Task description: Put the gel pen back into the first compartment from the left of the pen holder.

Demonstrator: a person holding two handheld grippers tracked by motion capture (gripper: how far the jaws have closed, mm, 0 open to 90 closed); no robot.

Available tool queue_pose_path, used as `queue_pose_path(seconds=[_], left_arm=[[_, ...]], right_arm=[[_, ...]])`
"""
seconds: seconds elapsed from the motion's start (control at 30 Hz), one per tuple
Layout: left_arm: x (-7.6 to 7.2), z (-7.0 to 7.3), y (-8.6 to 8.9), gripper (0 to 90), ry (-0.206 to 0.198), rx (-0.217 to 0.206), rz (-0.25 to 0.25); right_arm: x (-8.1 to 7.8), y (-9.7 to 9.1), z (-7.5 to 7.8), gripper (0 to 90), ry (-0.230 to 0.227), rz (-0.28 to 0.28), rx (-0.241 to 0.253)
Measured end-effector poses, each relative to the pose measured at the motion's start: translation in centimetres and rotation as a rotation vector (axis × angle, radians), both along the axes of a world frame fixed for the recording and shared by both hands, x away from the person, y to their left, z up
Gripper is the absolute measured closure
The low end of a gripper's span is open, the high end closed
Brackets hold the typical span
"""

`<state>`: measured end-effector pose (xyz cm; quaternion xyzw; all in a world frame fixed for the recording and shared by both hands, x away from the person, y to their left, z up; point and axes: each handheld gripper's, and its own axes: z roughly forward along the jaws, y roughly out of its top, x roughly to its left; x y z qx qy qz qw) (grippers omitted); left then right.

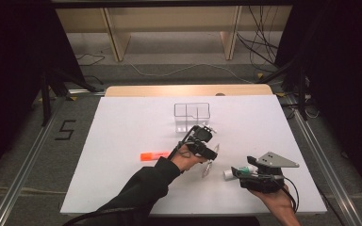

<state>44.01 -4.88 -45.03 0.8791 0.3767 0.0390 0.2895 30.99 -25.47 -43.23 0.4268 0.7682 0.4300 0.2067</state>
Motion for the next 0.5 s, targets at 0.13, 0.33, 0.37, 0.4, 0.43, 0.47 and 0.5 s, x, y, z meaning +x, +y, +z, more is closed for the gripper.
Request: queue_pose_path(seconds=[0.13, 0.33, 0.37, 0.4, 0.43, 0.47, 0.5], left_arm=[[-0.04, -0.23, -0.53, 44.5, 0.005, 0.015, -0.008], [0.19, -0.56, -1.06, 49.2, 0.005, 0.025, -0.003], [0.22, -0.57, -1.09, 50.2, 0.004, 0.029, -0.001], [0.28, -0.59, -1.10, 51.3, 0.007, 0.030, 0.000], [0.33, -0.62, -1.07, 52.4, 0.011, 0.030, 0.002], [0.42, -0.67, -1.05, 53.0, 0.012, 0.031, 0.006], [0.48, -0.76, -1.07, 53.4, 0.024, 0.016, 0.015]], right_arm=[[0.02, -0.01, -0.03, 28.9, 0.000, 0.000, -0.003], [0.01, -0.02, -0.02, 28.9, 0.000, 0.000, -0.001], [0.00, -0.03, 0.00, 28.9, -0.001, 0.001, 0.000], [-0.04, -0.06, 0.04, 28.9, 0.001, 0.000, -0.002], [-0.03, -0.05, 0.03, 28.9, 0.001, -0.001, -0.003], [0.00, -0.04, 0.00, 28.9, -0.001, 0.000, 0.000], [0.01, -0.04, -0.01, 28.9, -0.001, 0.001, 0.001]])
